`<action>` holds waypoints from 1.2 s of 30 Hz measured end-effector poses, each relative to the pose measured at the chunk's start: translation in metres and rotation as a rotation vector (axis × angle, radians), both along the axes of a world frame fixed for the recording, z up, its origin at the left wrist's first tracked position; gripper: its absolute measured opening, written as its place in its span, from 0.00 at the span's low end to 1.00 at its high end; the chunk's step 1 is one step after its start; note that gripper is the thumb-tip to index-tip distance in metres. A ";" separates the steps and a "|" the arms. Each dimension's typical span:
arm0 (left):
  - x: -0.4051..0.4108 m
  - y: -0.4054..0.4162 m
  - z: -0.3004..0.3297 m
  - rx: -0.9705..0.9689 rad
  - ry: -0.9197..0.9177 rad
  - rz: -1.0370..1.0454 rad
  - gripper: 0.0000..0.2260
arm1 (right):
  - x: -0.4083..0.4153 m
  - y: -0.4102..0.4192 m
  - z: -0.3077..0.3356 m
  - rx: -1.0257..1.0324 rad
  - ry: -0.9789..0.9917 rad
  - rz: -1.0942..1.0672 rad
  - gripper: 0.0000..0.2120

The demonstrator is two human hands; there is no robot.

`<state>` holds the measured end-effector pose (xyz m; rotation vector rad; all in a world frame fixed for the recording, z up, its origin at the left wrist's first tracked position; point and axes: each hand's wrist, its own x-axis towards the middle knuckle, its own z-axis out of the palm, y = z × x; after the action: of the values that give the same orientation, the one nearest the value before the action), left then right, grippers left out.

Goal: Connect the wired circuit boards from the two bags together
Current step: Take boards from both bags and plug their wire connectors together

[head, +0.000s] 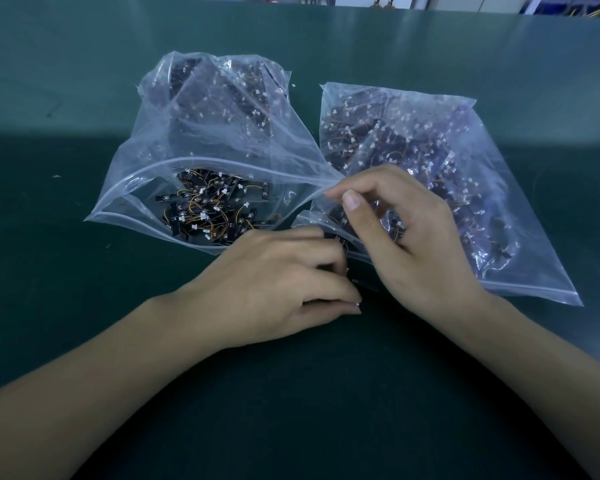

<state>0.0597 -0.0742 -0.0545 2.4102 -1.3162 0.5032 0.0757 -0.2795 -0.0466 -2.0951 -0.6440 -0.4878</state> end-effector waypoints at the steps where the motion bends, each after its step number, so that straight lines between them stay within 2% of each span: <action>1: 0.000 -0.001 0.000 -0.029 -0.015 0.008 0.05 | 0.000 0.000 0.000 -0.002 0.001 0.001 0.09; 3: 0.000 -0.003 0.002 -0.139 0.015 0.038 0.06 | 0.000 0.000 0.000 0.003 0.007 0.009 0.09; 8: 0.000 0.004 0.009 -0.584 0.249 0.163 0.06 | -0.002 -0.002 0.001 0.062 0.058 0.055 0.14; 10: 0.001 0.006 0.010 -0.690 0.306 0.205 0.06 | -0.002 -0.002 0.001 0.041 0.048 0.077 0.14; 13: 0.001 0.006 0.010 -0.784 0.364 0.238 0.05 | -0.003 0.000 -0.001 0.000 0.001 0.107 0.09; 21: 0.000 0.003 0.013 -0.840 0.398 0.251 0.06 | 0.000 0.000 0.000 -0.029 -0.105 0.101 0.07; 24: 0.000 0.002 0.016 -0.843 0.343 0.257 0.07 | -0.002 0.000 0.001 0.029 -0.125 0.085 0.04; 30: 0.003 0.007 0.016 -0.733 0.288 0.268 0.03 | 0.000 -0.004 0.001 0.188 0.033 0.090 0.02; 36: 0.004 0.008 0.013 -0.666 0.248 0.284 0.05 | 0.001 -0.005 0.001 0.196 0.082 0.128 0.02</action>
<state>0.0641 -0.0663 -0.0419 2.0053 -0.5743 0.5798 0.0765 -0.2842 -0.0451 -1.8665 -0.6508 -0.3755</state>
